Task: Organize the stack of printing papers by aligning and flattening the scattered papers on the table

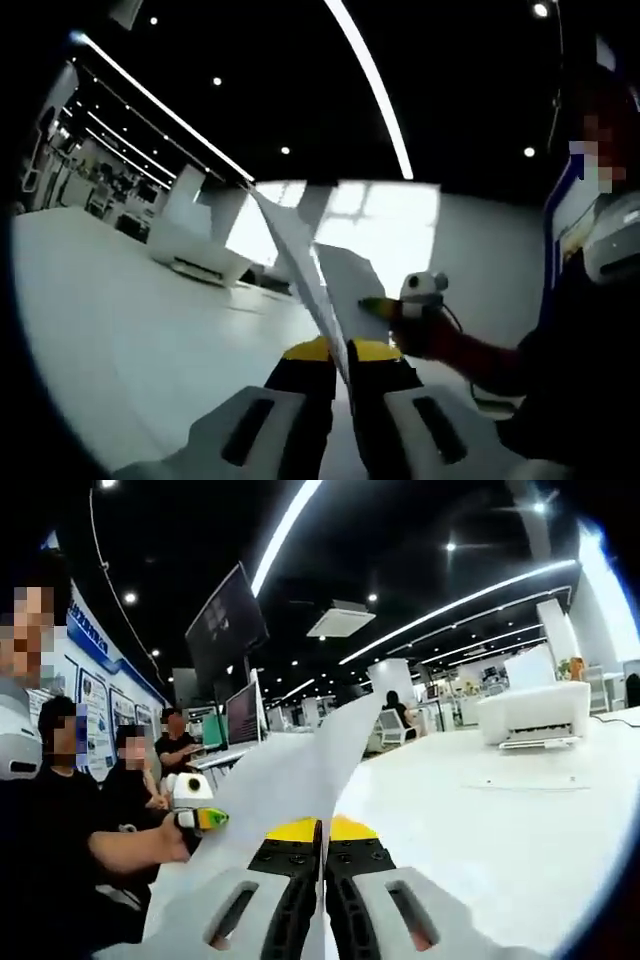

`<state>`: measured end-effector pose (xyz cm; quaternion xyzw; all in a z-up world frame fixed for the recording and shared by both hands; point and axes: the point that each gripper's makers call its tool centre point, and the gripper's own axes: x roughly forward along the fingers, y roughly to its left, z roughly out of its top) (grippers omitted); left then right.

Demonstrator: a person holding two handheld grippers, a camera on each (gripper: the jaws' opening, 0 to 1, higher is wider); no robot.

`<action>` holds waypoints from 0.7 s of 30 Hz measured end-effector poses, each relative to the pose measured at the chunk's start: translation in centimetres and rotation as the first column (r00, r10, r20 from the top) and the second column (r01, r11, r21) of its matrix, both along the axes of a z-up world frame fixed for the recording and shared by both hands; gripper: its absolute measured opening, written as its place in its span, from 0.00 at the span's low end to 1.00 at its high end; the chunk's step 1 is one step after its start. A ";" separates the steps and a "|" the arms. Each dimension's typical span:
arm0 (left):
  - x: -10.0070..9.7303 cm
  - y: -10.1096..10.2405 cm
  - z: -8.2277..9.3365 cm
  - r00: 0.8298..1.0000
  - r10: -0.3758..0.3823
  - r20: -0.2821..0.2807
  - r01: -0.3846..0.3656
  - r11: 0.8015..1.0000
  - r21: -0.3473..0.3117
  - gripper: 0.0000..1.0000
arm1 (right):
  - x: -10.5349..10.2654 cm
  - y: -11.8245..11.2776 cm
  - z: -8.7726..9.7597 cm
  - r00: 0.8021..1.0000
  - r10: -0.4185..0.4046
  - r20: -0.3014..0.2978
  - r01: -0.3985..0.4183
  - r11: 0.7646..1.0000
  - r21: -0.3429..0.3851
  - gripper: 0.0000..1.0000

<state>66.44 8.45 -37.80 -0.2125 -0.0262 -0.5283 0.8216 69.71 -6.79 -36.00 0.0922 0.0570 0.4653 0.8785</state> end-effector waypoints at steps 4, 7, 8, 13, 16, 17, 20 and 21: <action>-0.1 -0.1 0.2 1.000 -0.016 -0.009 0.016 1.000 -0.020 0.16 | 0.1 -0.1 -0.1 1.000 -0.005 0.006 0.005 1.000 -0.008 0.00; -0.3 -0.2 0.3 1.000 -0.020 -0.011 0.020 0.999 -0.025 0.17 | 0.4 0.1 -0.4 1.000 -0.008 -0.002 0.008 1.000 -0.006 0.00; -0.4 -0.3 0.3 1.000 -0.023 -0.011 0.023 0.999 -0.028 0.18 | 0.4 0.3 -0.5 1.000 -0.009 -0.003 0.009 1.000 -0.006 0.00; -0.6 -0.4 0.5 0.999 -0.039 -0.020 0.038 0.998 -0.042 0.20 | 0.8 0.4 -1.2 1.000 -0.015 -0.006 0.015 1.000 -0.025 0.00; -0.6 -0.3 0.5 0.999 -0.043 -0.028 0.042 0.998 -0.048 0.21 | 1.0 0.2 -1.4 1.000 -0.021 -0.009 0.021 1.000 -0.024 0.00; -0.6 -0.3 0.5 0.999 -0.044 -0.030 0.042 0.998 -0.049 0.21 | 1.1 0.1 -1.4 1.000 -0.026 -0.010 0.026 0.999 -0.024 0.00; -0.6 -0.3 0.5 0.998 -0.044 -0.033 0.042 0.998 -0.053 0.21 | 1.2 0.0 -1.5 0.999 -0.034 -0.010 0.034 0.999 -0.025 0.00; -0.6 -0.3 0.5 0.998 -0.044 -0.035 0.042 0.998 -0.054 0.21 | 1.1 0.1 -1.4 0.999 -0.033 -0.014 0.033 0.999 -0.019 0.00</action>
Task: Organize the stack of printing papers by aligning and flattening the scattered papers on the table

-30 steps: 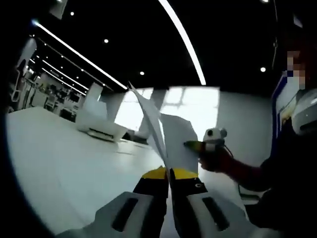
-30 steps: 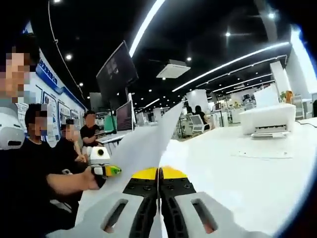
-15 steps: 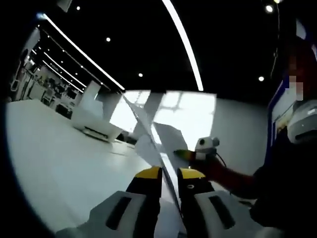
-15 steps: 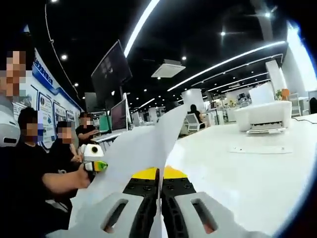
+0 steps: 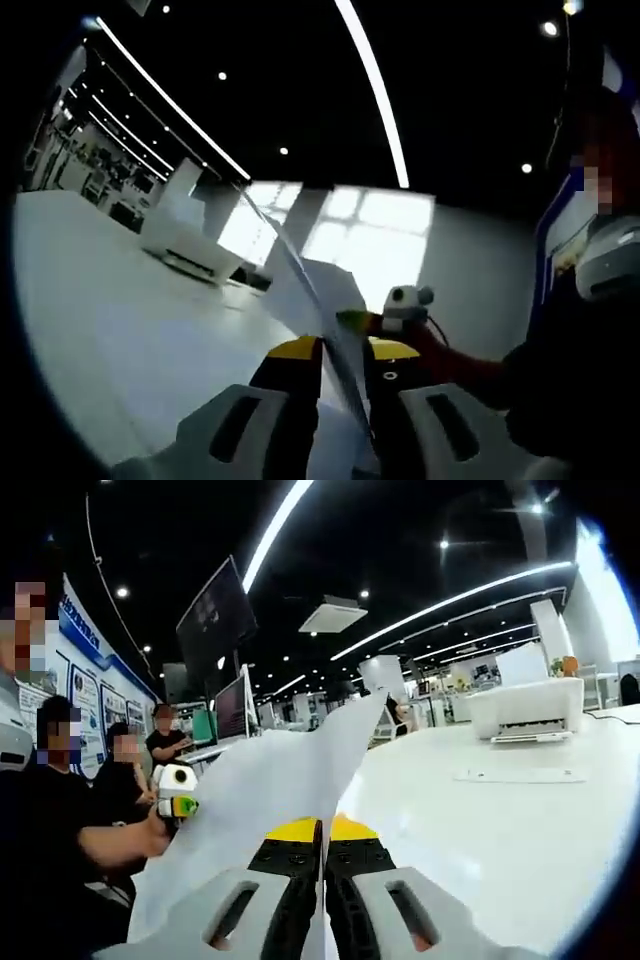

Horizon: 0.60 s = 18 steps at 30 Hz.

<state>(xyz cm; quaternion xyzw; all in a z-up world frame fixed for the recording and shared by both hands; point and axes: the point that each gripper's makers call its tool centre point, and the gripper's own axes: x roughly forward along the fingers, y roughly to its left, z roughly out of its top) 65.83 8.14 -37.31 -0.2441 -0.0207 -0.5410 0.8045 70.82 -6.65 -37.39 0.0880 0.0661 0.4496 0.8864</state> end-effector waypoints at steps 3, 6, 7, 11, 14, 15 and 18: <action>0.1 0.0 0.0 1.000 0.002 -0.004 -0.002 1.000 0.000 0.21 | -0.3 0.9 0.3 1.000 0.015 0.004 -0.015 1.000 0.003 0.00; 0.1 0.1 -0.1 1.000 0.005 -0.005 -0.005 1.000 0.002 0.21 | -0.4 1.7 0.7 1.000 0.020 0.010 -0.020 1.000 0.017 0.00; 0.1 0.1 -0.1 1.000 0.007 -0.005 -0.006 1.000 0.004 0.21 | -0.4 2.0 0.8 1.000 0.020 0.011 -0.020 0.999 0.026 0.00; 0.1 0.1 -0.1 1.000 0.009 -0.006 -0.009 1.000 0.006 0.21 | -0.9 3.9 0.6 0.999 0.045 0.000 -0.045 0.998 0.038 0.00; 0.1 0.2 -0.1 1.000 0.009 -0.007 -0.009 1.000 0.006 0.21 | -1.2 5.0 0.2 0.998 0.054 -0.018 -0.053 0.997 0.052 0.00; 0.0 0.2 -0.1 1.000 0.009 -0.006 -0.009 1.000 0.006 0.21 | -1.3 5.2 0.1 0.998 0.057 -0.024 -0.056 0.997 0.060 0.00; 0.0 0.2 -0.1 1.000 0.008 -0.007 -0.008 1.000 0.006 0.21 | -1.2 5.8 -0.2 0.998 0.056 -0.040 -0.053 0.996 0.073 0.00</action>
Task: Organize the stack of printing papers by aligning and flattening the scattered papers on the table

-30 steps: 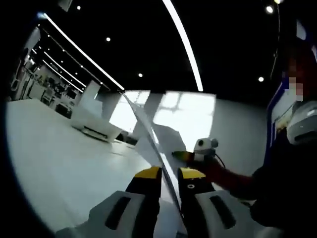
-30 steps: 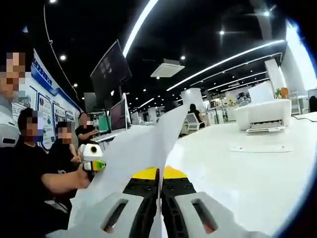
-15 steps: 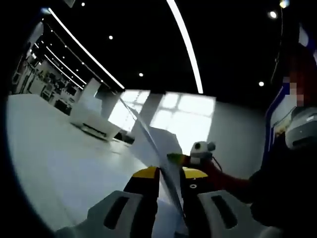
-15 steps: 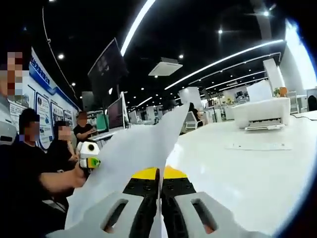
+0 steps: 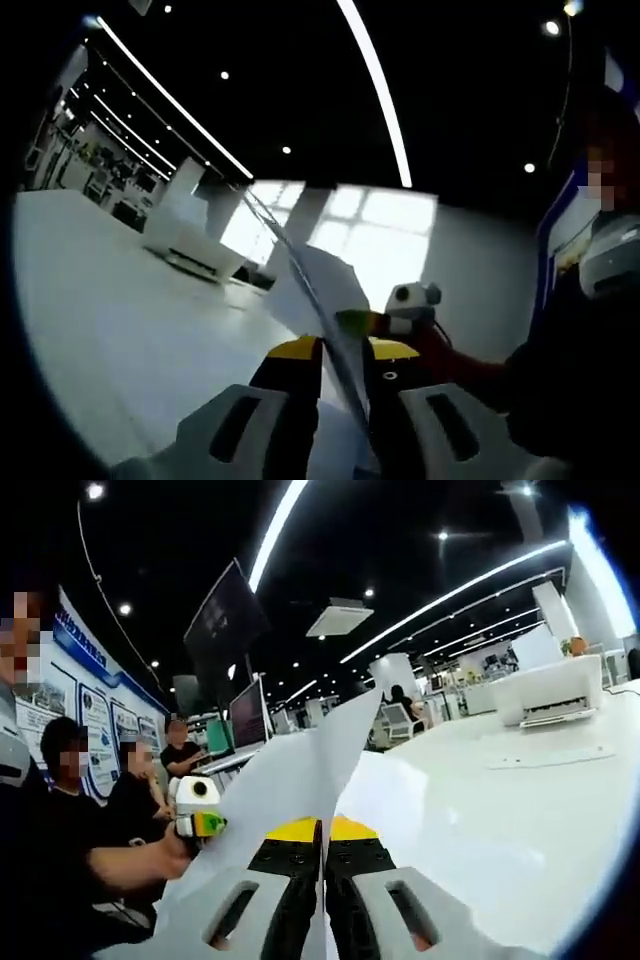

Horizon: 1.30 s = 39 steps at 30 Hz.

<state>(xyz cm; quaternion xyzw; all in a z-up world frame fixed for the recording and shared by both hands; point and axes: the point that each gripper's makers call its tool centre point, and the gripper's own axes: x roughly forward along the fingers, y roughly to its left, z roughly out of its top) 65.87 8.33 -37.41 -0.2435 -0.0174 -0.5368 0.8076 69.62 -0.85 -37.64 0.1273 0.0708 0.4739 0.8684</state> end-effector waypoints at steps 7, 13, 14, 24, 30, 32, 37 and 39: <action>0.0 0.1 0.1 1.000 0.001 -0.002 -0.001 1.000 -0.006 0.21 | -0.2 0.8 0.3 1.000 0.017 -0.002 -0.017 1.000 0.005 0.00; 0.1 0.2 -0.2 1.000 0.017 0.004 -0.017 1.000 0.014 0.15 | -0.3 1.0 0.3 1.000 0.021 -0.004 -0.021 1.000 0.008 0.00; 0.2 0.3 -0.3 1.000 0.022 0.010 -0.023 1.000 0.020 0.13 | -0.4 1.0 0.2 1.000 0.023 -0.006 -0.023 1.000 0.008 0.00; 0.6 0.5 -0.7 0.997 0.060 0.045 -0.063 0.996 0.063 0.06 | -0.8 0.9 0.1 1.000 0.030 -0.006 -0.030 0.999 0.009 0.00; 0.8 0.6 -0.8 0.994 0.086 0.066 -0.092 0.992 0.088 0.06 | -1.1 0.9 0.1 0.999 0.038 0.017 -0.037 0.999 -0.013 0.00; 0.8 0.6 -0.8 0.994 0.087 0.067 -0.093 0.991 0.093 0.05 | -1.3 0.8 0.2 0.999 0.039 0.022 -0.039 0.999 -0.012 0.00; 0.9 0.7 -0.8 0.993 0.090 0.070 -0.097 0.991 0.096 0.05 | -1.4 0.4 0.5 0.999 0.032 0.038 -0.031 0.999 -0.018 0.00; 0.9 0.8 -0.7 0.993 0.092 0.068 -0.098 0.991 0.095 0.05 | -1.3 0.0 0.7 0.999 0.023 0.047 -0.022 1.000 -0.021 0.00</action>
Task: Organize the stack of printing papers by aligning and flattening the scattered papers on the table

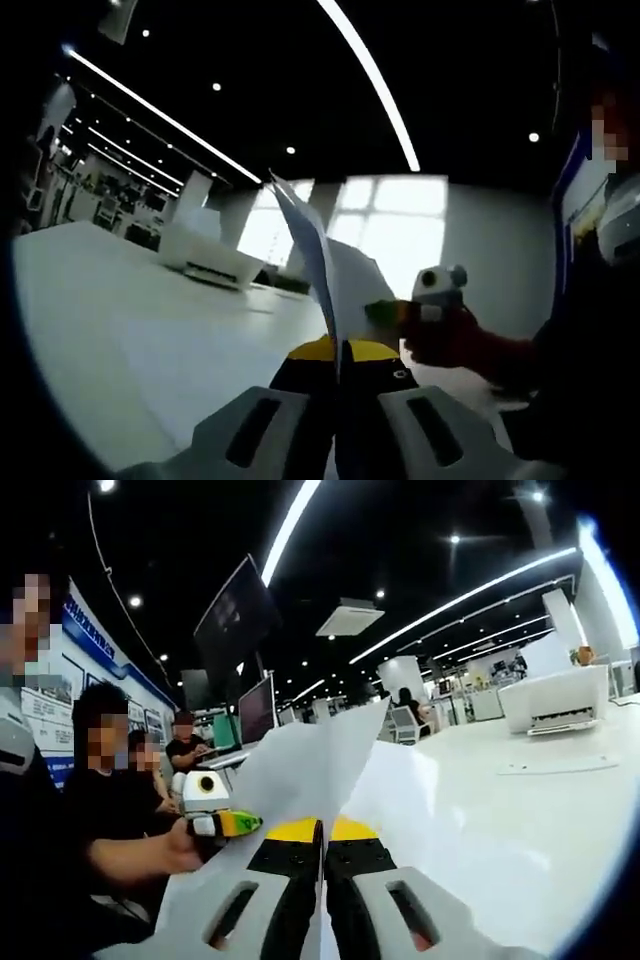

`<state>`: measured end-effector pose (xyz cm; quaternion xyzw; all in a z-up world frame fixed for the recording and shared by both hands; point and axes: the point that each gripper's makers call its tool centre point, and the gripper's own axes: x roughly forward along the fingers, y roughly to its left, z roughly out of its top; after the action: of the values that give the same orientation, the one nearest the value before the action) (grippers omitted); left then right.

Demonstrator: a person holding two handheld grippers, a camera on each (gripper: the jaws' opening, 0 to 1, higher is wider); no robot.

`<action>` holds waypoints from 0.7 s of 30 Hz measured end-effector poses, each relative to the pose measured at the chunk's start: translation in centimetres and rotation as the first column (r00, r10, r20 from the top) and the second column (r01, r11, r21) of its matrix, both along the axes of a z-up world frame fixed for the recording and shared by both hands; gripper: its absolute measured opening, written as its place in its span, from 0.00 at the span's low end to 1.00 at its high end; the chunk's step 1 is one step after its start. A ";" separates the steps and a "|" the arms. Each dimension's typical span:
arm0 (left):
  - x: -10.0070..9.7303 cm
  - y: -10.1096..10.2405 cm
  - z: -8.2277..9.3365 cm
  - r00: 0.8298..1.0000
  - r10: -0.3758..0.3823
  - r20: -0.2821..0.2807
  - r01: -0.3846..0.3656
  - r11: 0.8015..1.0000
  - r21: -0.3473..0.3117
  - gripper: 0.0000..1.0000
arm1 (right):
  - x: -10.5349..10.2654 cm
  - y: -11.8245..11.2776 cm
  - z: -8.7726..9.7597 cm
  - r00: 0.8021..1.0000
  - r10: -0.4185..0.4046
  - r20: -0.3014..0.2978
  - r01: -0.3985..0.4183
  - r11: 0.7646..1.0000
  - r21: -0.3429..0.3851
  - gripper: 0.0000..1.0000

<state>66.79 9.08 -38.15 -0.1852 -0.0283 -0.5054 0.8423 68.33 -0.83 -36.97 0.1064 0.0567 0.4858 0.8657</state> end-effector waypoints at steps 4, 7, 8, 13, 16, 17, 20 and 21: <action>0.1 0.1 0.0 1.000 0.006 -0.002 -0.006 1.000 -0.003 0.05 | 0.2 -1.0 0.3 1.000 -0.024 0.011 0.024 1.000 0.001 0.00; 0.2 0.3 0.0 1.000 0.011 -0.006 -0.011 1.000 -0.008 0.05 | 0.3 -2.1 0.4 0.998 -0.050 0.022 0.050 0.999 -0.004 0.00; 0.2 0.3 0.0 1.000 0.012 -0.007 -0.012 1.000 -0.009 0.05 | 0.3 -2.4 0.4 0.998 -0.058 0.026 0.058 0.998 -0.003 0.00; 0.4 0.5 0.0 1.000 0.015 -0.013 -0.015 1.000 -0.018 0.06 | 0.3 -3.8 0.4 0.996 -0.088 0.032 0.088 0.996 -0.010 0.00; 0.5 0.6 0.0 1.000 0.018 -0.017 -0.019 1.000 -0.024 0.06 | 0.2 -4.6 0.6 0.993 -0.109 0.041 0.110 0.994 -0.019 0.00; 0.6 0.7 0.1 1.000 0.020 -0.020 -0.020 0.999 -0.029 0.06 | 0.3 -4.9 0.7 0.992 -0.115 0.043 0.116 0.993 -0.020 0.00; 0.7 0.9 0.1 0.999 0.024 -0.025 -0.025 0.999 -0.040 0.06 | 0.3 -5.6 1.0 0.991 -0.127 0.049 0.128 0.991 -0.023 0.00; 0.7 0.9 0.1 0.999 0.024 -0.026 -0.025 0.999 -0.043 0.06 | 0.2 -5.8 1.0 0.990 -0.130 0.051 0.132 0.991 -0.026 0.00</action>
<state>67.54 10.02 -38.03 -0.2095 -0.0306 -0.4917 0.8447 68.58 -6.64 -35.94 0.0851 0.0353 0.4295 0.8984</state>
